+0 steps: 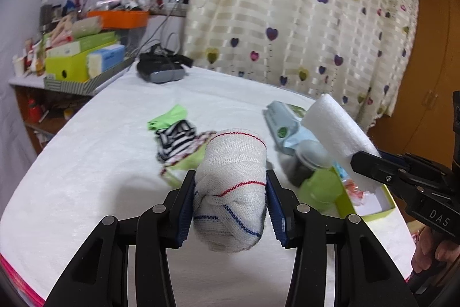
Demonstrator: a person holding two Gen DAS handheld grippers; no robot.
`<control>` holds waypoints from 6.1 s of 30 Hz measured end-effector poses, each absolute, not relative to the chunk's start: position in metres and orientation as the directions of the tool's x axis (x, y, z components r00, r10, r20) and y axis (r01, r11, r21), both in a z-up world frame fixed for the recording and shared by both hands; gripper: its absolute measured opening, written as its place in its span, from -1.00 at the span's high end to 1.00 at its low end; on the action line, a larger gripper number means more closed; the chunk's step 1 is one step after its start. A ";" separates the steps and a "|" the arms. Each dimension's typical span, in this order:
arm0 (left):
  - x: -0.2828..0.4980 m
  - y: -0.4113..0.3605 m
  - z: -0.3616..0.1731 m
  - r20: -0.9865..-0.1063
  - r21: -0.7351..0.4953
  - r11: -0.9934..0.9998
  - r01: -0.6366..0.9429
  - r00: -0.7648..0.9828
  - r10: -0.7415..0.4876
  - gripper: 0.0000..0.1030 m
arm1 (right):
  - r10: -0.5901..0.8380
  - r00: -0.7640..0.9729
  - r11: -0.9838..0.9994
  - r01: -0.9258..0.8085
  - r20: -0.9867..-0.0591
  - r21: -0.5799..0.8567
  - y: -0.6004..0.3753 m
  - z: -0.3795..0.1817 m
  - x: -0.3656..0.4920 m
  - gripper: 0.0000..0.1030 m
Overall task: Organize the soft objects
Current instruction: 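Carry the bandage roll and white towel to the white box and lower them inside, then open both tools to release the roll and towel, then withdraw, then grasp the green cloth with the left tool while the right tool grasps the grey sock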
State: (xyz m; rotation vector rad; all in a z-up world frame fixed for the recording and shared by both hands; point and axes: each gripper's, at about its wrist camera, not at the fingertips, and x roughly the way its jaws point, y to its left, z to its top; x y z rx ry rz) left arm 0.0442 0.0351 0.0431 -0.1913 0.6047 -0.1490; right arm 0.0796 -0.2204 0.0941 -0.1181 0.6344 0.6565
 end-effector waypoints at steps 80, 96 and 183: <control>0.127 -0.213 -0.011 -0.725 -0.229 0.856 0.464 0.506 -0.468 0.13 | 0.247 0.618 0.969 -0.179 -0.747 0.172 -0.410 0.013 0.143 0.62; 0.121 -0.215 -0.004 -0.694 -0.247 0.840 0.483 0.517 -0.501 0.10 | 0.245 0.682 0.970 -0.177 -0.689 0.170 -0.421 0.029 0.127 0.23; 0.081 0.035 0.020 -0.612 -0.161 0.986 0.035 0.780 -0.127 0.09 | 0.492 0.586 0.822 -0.557 -0.643 0.121 -0.216 0.072 0.110 0.06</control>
